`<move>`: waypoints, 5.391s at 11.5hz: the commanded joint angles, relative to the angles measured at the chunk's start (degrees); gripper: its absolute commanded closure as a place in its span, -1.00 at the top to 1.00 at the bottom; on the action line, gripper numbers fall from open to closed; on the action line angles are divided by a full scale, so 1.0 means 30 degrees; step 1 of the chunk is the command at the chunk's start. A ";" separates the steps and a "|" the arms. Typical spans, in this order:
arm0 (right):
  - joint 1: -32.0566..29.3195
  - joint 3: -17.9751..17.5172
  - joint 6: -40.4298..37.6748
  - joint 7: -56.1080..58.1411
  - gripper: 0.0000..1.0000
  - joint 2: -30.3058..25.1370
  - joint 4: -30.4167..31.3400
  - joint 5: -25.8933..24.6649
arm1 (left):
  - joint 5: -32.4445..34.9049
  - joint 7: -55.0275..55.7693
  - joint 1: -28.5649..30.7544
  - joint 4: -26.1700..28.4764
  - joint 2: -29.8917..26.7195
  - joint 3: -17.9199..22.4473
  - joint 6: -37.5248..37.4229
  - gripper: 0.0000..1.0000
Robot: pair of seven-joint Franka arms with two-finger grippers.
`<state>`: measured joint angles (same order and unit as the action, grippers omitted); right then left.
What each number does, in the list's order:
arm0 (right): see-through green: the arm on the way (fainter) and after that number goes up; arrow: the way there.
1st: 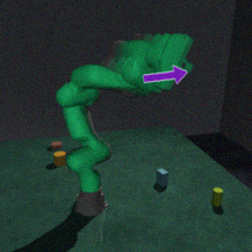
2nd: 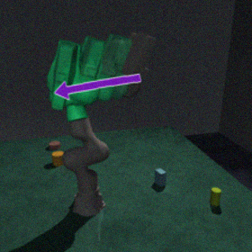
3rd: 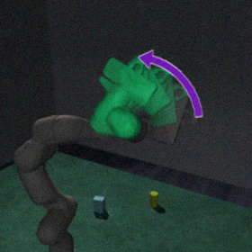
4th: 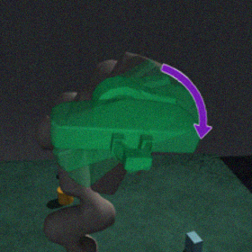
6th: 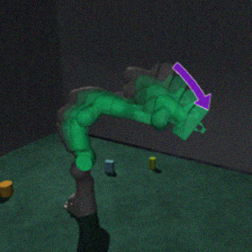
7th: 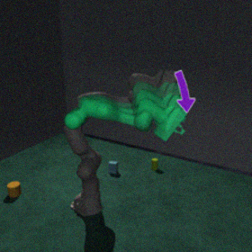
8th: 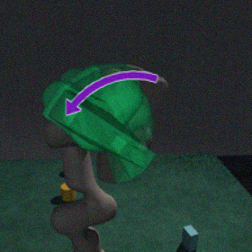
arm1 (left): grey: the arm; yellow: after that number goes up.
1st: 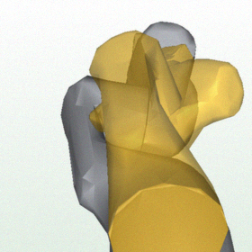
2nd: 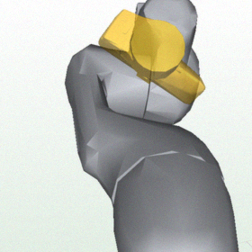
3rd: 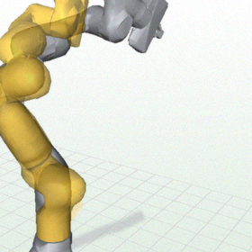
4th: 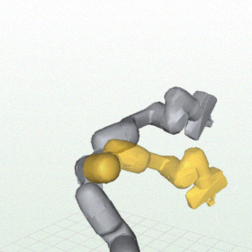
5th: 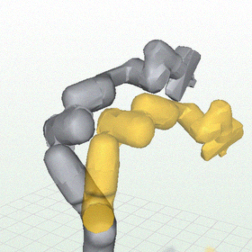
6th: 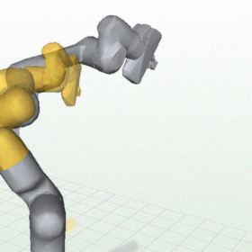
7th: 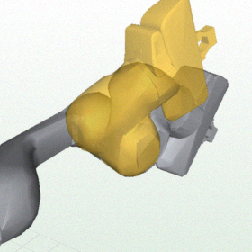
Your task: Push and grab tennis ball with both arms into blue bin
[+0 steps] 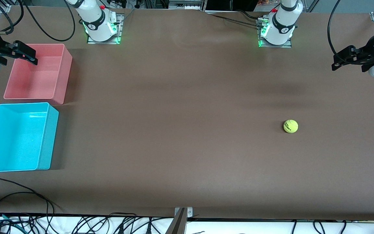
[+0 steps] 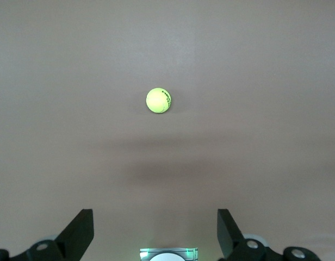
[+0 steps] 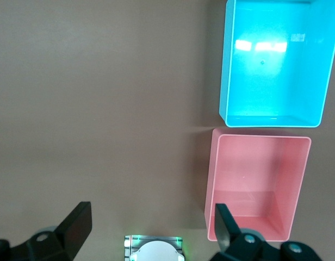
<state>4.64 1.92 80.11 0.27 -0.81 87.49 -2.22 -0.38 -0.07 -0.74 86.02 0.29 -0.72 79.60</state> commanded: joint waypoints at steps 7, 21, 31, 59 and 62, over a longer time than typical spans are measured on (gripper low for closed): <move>0.0007 -0.1458 -0.0483 -0.0207 1.00 0.0122 -0.0483 -0.0813 | -0.0253 0.0201 -0.0045 -0.0459 0.0078 0.0064 -0.0402 1.00; -0.0052 -0.1312 -0.1158 -0.0236 1.00 0.0005 -0.0512 -0.0170 | -0.0282 -0.0122 0.0277 0.2111 0.0928 0.0093 0.2783 1.00; -0.0169 -0.0610 -0.0807 -0.0236 1.00 0.0414 -0.0512 0.1471 | -0.0253 -0.0122 0.1215 0.6498 0.1604 0.0035 0.7286 1.00; -0.0813 -0.0200 0.1626 0.0027 1.00 0.1968 -0.0512 0.1852 | -0.0926 -2.5775 0.2298 1.3169 0.5990 0.0472 2.0808 -1.00; -0.0843 -0.0200 0.1626 0.0027 1.00 0.1997 -0.0512 0.1852 | -0.1102 -2.7688 0.2328 1.1994 0.7020 0.0972 2.0809 -1.00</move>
<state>2.68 1.40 85.23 -0.05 4.68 87.30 2.13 -2.13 -77.92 5.92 125.98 17.97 1.66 141.87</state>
